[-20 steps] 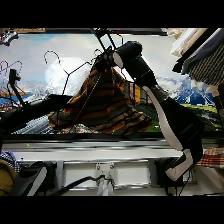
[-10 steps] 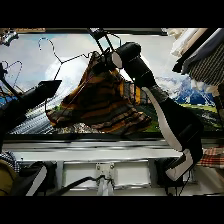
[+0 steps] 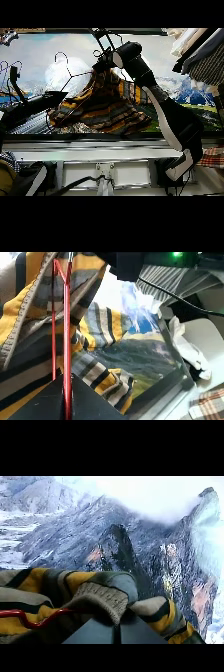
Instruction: Fold the clothes and pants, and hang the long-sleeved shirts on hangers.
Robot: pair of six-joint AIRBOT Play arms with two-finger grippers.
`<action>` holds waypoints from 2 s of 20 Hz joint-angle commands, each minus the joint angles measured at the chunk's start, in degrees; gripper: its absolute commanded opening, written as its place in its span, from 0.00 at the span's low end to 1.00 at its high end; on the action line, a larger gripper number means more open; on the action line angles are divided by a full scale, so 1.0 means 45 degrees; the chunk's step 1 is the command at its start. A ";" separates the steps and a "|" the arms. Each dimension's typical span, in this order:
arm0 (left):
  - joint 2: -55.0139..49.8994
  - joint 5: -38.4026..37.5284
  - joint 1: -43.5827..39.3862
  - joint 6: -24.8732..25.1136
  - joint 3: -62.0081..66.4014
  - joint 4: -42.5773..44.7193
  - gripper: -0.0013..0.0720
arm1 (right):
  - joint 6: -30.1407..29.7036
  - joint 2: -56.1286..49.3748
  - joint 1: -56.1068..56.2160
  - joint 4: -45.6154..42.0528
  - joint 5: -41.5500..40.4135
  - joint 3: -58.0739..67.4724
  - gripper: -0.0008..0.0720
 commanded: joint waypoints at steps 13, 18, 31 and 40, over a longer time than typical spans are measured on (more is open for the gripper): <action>-0.3769 -0.1734 0.0015 0.3177 0.0010 -0.4498 0.03 | -0.0005 0.0180 0.0034 0.0073 0.0947 0.0000 0.03; -0.3351 -0.1243 0.1098 0.2764 0.0005 -0.1574 0.03 | -0.0010 0.0311 0.0063 0.0063 0.1005 0.0000 0.03; -0.3167 -0.2924 0.2084 0.3337 0.0005 -0.3211 0.03 | -0.0005 0.0301 0.0112 0.0112 0.0840 0.0000 0.03; -0.4347 -0.2453 0.1146 0.4512 0.0010 -0.5013 0.03 | -0.0019 0.0398 0.0194 0.0763 0.1462 0.0000 0.03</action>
